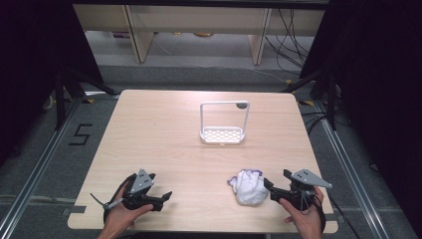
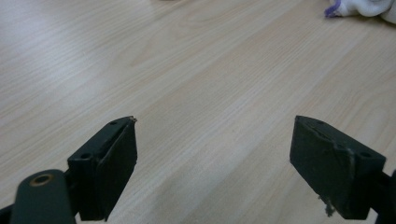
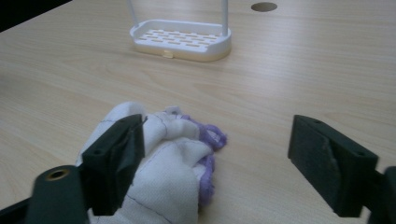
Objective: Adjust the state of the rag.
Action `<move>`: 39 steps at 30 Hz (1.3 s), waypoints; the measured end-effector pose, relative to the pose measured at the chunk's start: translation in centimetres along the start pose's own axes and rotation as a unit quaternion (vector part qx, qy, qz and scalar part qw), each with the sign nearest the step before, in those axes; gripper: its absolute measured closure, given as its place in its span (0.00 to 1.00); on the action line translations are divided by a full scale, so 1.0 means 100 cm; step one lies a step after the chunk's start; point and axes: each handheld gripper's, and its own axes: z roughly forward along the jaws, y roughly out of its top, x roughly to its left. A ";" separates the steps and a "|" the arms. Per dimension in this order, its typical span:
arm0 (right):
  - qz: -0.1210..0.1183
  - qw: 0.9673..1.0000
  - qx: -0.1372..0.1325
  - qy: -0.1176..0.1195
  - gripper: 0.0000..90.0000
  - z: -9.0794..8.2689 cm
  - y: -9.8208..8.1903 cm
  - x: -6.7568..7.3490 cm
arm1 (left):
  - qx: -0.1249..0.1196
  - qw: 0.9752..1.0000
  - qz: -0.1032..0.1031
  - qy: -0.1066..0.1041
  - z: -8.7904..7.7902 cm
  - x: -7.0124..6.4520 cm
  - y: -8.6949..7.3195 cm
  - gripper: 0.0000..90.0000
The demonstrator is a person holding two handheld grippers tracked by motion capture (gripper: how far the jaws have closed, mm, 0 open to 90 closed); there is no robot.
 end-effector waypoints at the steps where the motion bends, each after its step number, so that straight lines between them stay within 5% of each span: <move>1: 0.016 1.000 0.002 -0.004 0.25 0.000 0.000 0.003 | -0.004 1.000 -0.003 0.002 0.000 0.000 0.000 0.17; 2: 0.004 1.000 -0.004 -0.003 0.24 0.000 0.000 0.002 | -0.004 1.000 -0.003 0.002 0.000 0.000 0.000 0.17; 5: 0.027 1.000 0.003 0.000 0.23 -0.002 0.001 0.006 | -0.003 1.000 -0.005 0.005 0.001 0.000 0.000 0.17; 11: -0.006 1.000 -0.010 0.009 0.18 0.002 0.004 0.004 | 0.002 1.000 0.005 0.006 0.001 -0.001 0.000 0.17; 13: 0.009 1.000 -0.002 0.015 0.20 0.000 0.006 0.008 | 0.003 1.000 0.004 0.007 0.001 -0.001 0.000 0.17; 18: -0.043 0.999 0.007 0.022 0.37 0.006 0.017 0.015 | 0.003 1.000 0.006 0.003 0.001 -0.002 0.001 0.17; 19: -0.065 0.997 0.017 0.032 0.40 0.008 0.023 0.023 | 0.004 1.000 0.007 0.003 0.001 -0.002 0.001 0.17; 23: -0.092 0.994 0.039 0.050 0.47 0.018 0.030 0.038 | 0.008 1.000 0.005 0.010 0.002 -0.002 0.002 0.17; 27: -0.102 0.990 0.062 0.068 0.52 0.032 0.037 0.053 | 0.005 1.000 0.004 0.008 0.002 -0.003 0.002 0.17; 32: -0.128 0.985 0.093 0.063 0.57 0.052 0.039 0.058 | 0.008 1.000 0.008 0.010 0.002 -0.002 0.004 0.17; 34: -0.120 0.986 0.096 0.065 0.58 0.055 0.036 0.057 | 0.004 1.000 0.001 0.007 0.003 -0.003 0.004 0.17; 36: -0.110 0.985 0.112 0.069 0.64 0.059 0.033 0.054 | 0.006 1.000 0.008 0.006 0.004 -0.002 0.005 0.17; 37: -0.110 0.983 0.119 0.082 0.77 0.064 0.030 0.049 | 0.011 1.000 0.012 0.003 0.006 -0.001 0.005 0.17; 39: -0.107 0.984 0.109 0.095 0.87 0.064 0.030 0.048 | 0.009 1.000 0.010 0.007 0.007 -0.003 0.006 0.17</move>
